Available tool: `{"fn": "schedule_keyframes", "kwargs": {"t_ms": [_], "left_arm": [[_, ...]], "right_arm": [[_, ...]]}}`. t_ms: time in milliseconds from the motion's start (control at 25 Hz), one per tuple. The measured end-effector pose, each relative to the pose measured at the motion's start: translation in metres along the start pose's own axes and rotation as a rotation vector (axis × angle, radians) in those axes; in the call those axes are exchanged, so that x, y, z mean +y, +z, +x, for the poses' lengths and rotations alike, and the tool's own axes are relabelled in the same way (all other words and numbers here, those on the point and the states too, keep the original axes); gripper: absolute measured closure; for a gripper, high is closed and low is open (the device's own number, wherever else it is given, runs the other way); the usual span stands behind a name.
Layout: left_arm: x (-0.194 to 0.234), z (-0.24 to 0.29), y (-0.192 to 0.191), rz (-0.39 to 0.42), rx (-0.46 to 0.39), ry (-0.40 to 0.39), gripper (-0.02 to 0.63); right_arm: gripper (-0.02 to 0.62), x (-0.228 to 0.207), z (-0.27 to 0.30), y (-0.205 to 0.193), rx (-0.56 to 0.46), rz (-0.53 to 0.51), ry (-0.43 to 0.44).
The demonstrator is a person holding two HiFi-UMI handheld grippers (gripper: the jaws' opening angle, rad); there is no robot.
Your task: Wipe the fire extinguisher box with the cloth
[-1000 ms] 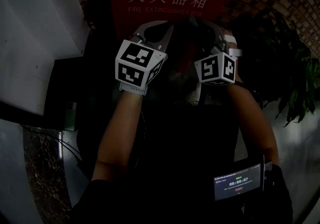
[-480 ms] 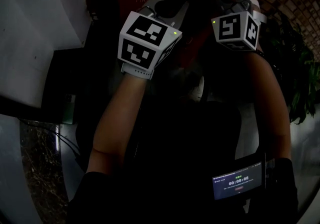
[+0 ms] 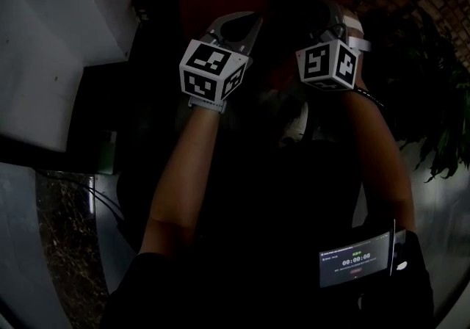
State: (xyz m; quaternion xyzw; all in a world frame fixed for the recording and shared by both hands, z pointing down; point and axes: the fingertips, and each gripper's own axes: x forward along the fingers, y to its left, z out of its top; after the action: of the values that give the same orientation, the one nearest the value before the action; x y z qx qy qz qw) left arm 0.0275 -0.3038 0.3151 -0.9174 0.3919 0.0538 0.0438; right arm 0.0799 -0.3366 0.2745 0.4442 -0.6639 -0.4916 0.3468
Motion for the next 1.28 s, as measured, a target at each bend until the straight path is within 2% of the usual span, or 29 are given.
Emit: {"fn": "schedule_keyframes", "kwargs": {"t_ms": [120, 280, 360, 480, 640, 760, 1120, 1280], "left_arm": [[-0.004, -0.004, -0.025, -0.041, -0.007, -0.003, 0.603], [-0.012, -0.002, -0.067, -0.008, 0.053, -0.009, 0.603], [-0.010, -0.001, -0.085, -0.018, 0.073, -0.004, 0.603], [-0.004, -0.002, -0.109, -0.051, 0.109, 0.018, 0.603], [-0.008, 0.001, -0.134, -0.057, 0.159, 0.017, 0.603], [-0.010, 0.002, -0.144, -0.075, 0.164, 0.007, 0.603], [-0.004, 0.000, -0.185, -0.111, 0.246, 0.031, 0.603], [-0.003, -0.001, -0.209, -0.156, 0.302, 0.043, 0.603]], "right_arm": [[0.528, 0.032, 0.002, -0.007, 0.010, 0.002, 0.040], [0.528, 0.072, 0.003, -0.016, 0.025, 0.023, 0.086], [0.529, 0.089, 0.004, -0.021, 0.030, 0.040, 0.104], [0.528, 0.101, 0.003, -0.023, 0.023, 0.062, 0.084], [0.528, 0.104, 0.002, -0.024, 0.015, 0.106, 0.050], [0.528, 0.129, 0.005, -0.035, 0.033, 0.126, 0.109], [0.528, 0.205, 0.007, -0.055, 0.046, 0.053, 0.205], [0.528, 0.247, 0.009, -0.062, 0.068, 0.024, 0.309]]}}
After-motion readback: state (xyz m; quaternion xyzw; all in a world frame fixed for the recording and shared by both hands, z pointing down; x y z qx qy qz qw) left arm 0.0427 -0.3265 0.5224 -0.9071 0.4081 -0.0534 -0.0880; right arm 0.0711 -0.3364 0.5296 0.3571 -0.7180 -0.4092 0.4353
